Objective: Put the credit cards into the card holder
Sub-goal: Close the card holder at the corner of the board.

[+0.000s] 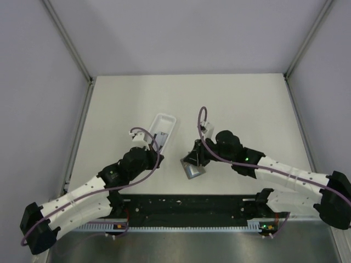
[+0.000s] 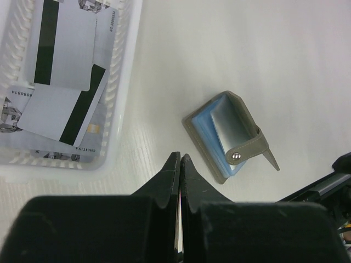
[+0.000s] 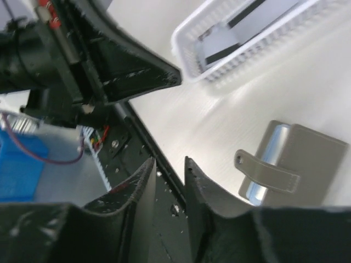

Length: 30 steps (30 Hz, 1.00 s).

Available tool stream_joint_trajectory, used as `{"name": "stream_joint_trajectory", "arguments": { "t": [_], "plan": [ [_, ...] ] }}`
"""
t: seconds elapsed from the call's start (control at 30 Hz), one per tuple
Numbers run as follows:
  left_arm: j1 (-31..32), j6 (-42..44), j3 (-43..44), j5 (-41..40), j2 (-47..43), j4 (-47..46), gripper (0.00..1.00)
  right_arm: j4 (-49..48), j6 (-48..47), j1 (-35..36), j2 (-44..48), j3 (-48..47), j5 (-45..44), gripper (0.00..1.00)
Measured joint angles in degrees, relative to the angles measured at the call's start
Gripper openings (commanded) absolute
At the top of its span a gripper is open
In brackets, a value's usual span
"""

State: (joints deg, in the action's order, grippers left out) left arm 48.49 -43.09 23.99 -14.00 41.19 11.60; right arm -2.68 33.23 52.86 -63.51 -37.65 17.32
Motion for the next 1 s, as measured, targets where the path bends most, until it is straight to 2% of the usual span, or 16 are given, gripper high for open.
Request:
{"name": "stream_joint_trajectory", "arguments": {
  "t": [0.1, 0.2, 0.3, 0.63, 1.0],
  "plan": [
    [0.0, 0.0, 0.3, 0.0, 0.5, 0.0, 0.00, 3.9, -0.1, -0.1, 3.5, 0.0, -8.4, 0.11],
    [0.0, 0.3, 0.3, 0.1, 1.0, -0.1, 0.00, 7.6, 0.1, -0.5, 3.0, 0.2, -16.7, 0.08],
    [0.0, 0.7, 0.4, 0.2, 1.8, -0.4, 0.00, 8.7, 0.0, -0.6, -0.6, 0.2, -19.9, 0.08],
    [0.0, 1.6, 1.2, 2.3, 3.9, -2.3, 0.00, 5.0, -0.2, -0.2, -19.9, 0.2, -15.5, 0.07],
    [0.1, 3.0, 1.3, 12.1, 14.6, -14.6, 0.00, 1.0, 1.5, 0.0, -19.6, 1.3, -14.1, 0.10]
  ]
}}
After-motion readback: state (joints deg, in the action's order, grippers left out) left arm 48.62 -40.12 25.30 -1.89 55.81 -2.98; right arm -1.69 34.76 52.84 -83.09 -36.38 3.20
